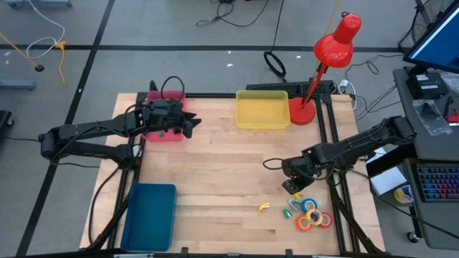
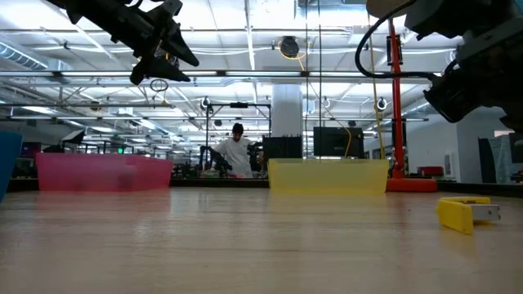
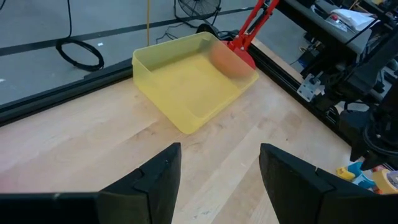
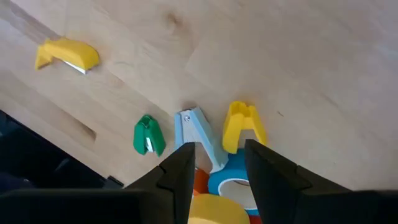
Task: Pick and place Stapler, Stapler remover, tape
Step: Put the right yellow stapler into the red bin
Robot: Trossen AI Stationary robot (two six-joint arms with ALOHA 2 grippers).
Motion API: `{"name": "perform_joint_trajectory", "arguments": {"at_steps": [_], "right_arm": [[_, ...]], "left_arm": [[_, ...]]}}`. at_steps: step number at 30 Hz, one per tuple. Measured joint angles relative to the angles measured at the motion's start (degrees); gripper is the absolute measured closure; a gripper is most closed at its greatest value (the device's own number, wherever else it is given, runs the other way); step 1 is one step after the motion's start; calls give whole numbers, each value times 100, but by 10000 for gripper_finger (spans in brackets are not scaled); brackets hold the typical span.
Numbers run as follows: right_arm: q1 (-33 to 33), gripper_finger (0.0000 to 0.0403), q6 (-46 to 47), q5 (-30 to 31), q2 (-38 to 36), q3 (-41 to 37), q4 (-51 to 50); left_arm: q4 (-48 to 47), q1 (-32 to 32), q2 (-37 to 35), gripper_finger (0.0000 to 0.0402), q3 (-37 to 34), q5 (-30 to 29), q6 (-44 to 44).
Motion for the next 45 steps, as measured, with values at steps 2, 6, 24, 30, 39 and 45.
{"name": "perform_joint_trajectory", "arguments": {"at_steps": [2, 6, 24, 30, 39, 45], "right_arm": [[85, 272, -11, 16, 0, 0, -71], [281, 273, 13, 96, 0, -4, -79], [502, 273, 146, 399, 591, -4, -5], [500, 273, 202, 595, 612, -4, 106], [500, 271, 43, 670, 612, -4, 111], [500, 233, -17, 670, 612, -4, 104]], "left_arm": [[0, 0, 0, 186, 0, 0, -2], [2, 0, 0, 186, 0, 0, -2], [17, 0, -2, 186, 0, 0, -22], [21, 0, -2, 186, 0, 0, -33], [25, 0, -2, 186, 0, -4, -33], [24, 0, -2, 186, 0, -7, -9]]}}
